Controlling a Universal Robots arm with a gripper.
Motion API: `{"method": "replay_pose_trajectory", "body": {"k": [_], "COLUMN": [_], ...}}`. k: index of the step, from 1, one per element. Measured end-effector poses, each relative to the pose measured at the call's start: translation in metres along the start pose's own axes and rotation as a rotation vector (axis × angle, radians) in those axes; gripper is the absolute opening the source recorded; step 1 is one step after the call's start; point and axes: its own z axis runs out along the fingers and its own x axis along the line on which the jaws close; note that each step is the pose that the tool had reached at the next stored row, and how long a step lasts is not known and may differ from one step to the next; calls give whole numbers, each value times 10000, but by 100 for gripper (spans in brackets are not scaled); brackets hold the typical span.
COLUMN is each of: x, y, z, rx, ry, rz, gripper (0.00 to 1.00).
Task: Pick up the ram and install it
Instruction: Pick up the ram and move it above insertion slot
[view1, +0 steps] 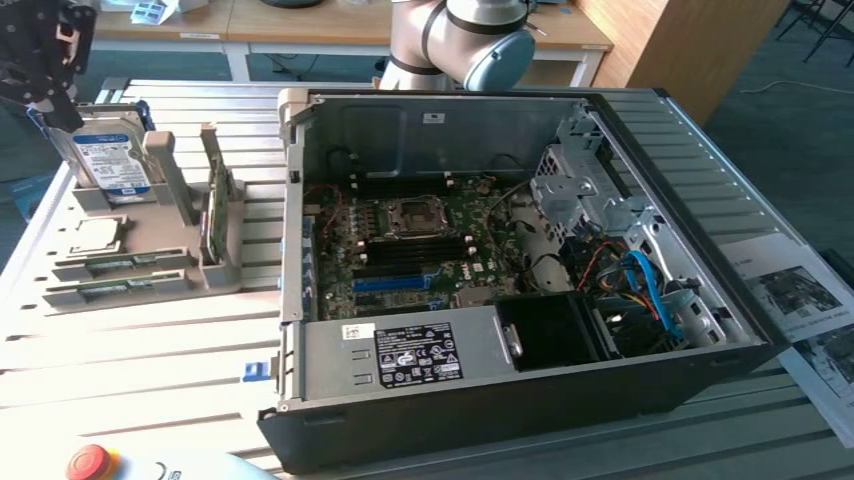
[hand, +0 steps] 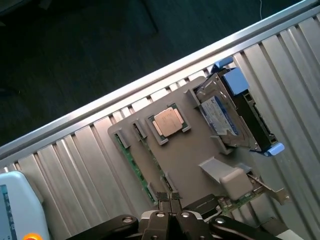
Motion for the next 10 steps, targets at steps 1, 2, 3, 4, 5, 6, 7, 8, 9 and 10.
{"method": "replay_pose_trajectory", "body": {"k": [1,2,3,4,5,6,7,8,9,10], "x": [0,0,0,0,0,0,0,0,0,0], "y": [0,0,0,0,0,0,0,0,0,0], "z": [0,0,0,0,0,0,0,0,0,0], "rx": [2,3,4,5,7,9,10,12,13,14], "ry": [7,15,23,30,37,46,54,61,68,76], "rz": [-172,-346,-523,-701,-880,-1074,-1253,-1432,-1612,-1792], "gripper": [11,11,11,11,11,11,11,11,11,11]}}
